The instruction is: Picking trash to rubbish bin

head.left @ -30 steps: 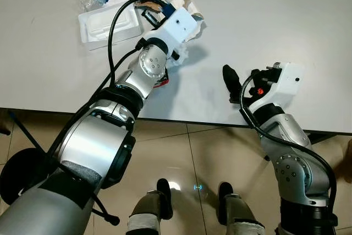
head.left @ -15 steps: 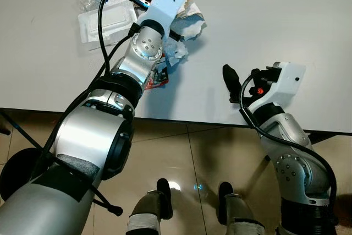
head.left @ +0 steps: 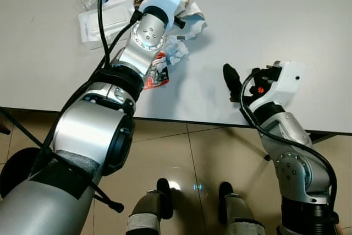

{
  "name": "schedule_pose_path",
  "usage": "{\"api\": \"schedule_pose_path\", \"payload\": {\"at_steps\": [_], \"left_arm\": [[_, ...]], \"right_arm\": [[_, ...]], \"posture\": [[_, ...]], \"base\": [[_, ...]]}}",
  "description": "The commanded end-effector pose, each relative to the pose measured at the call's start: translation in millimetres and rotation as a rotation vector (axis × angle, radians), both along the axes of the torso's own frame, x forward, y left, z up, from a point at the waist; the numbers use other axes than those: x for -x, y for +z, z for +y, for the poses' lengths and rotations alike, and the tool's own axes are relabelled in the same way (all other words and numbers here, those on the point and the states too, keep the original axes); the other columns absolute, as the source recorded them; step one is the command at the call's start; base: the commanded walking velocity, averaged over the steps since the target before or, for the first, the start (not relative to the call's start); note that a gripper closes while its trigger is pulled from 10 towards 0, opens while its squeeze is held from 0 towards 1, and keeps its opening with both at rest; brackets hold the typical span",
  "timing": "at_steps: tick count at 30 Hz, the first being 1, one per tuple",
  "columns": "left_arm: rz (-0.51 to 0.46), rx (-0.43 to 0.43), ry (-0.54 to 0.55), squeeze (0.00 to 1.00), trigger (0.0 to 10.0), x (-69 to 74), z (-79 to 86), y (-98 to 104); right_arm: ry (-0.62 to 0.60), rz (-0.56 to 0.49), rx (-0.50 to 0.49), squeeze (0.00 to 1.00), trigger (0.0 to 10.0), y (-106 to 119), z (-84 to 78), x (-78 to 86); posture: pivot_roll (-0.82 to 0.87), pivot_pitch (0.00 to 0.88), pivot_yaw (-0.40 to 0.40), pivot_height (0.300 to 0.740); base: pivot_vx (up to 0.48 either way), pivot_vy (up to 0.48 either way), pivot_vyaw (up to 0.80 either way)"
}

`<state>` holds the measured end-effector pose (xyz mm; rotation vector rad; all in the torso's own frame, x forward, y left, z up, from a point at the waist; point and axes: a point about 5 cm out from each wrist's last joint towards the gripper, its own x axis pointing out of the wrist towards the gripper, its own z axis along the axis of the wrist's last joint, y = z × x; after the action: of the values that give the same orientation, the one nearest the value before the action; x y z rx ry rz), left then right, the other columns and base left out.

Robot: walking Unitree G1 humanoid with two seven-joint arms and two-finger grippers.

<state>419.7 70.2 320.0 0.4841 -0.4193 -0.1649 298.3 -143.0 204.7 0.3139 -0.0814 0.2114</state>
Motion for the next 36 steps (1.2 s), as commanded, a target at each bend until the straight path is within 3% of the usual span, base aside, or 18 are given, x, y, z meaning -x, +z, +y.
{"api": "schedule_pose_path", "payload": {"at_steps": [1,12,36], "left_arm": [[-0.013,-0.032,0.000,1.00,10.0,-0.3,2.9,7.4],[-0.036,-0.134,0.031,1.00,10.0,-0.9,5.9,13.8],[-0.008,-0.154,-0.007,1.00,10.0,-0.7,1.1,6.1]], "right_arm": [[0.000,0.084,-0.001,0.00,10.0,-17.1,0.4,0.2],[0.000,0.085,-0.001,0.00,10.0,-17.5,0.5,-0.5],[0.002,0.081,-0.002,0.00,10.0,-17.3,0.9,-1.7]], "posture": [[-0.09,0.377,0.136,0.740],[-0.08,0.377,0.138,0.740],[-0.08,0.368,0.138,0.740]], "base": [[0.000,0.000,0.00],[0.000,0.000,0.00],[0.000,0.000,0.00]]}}
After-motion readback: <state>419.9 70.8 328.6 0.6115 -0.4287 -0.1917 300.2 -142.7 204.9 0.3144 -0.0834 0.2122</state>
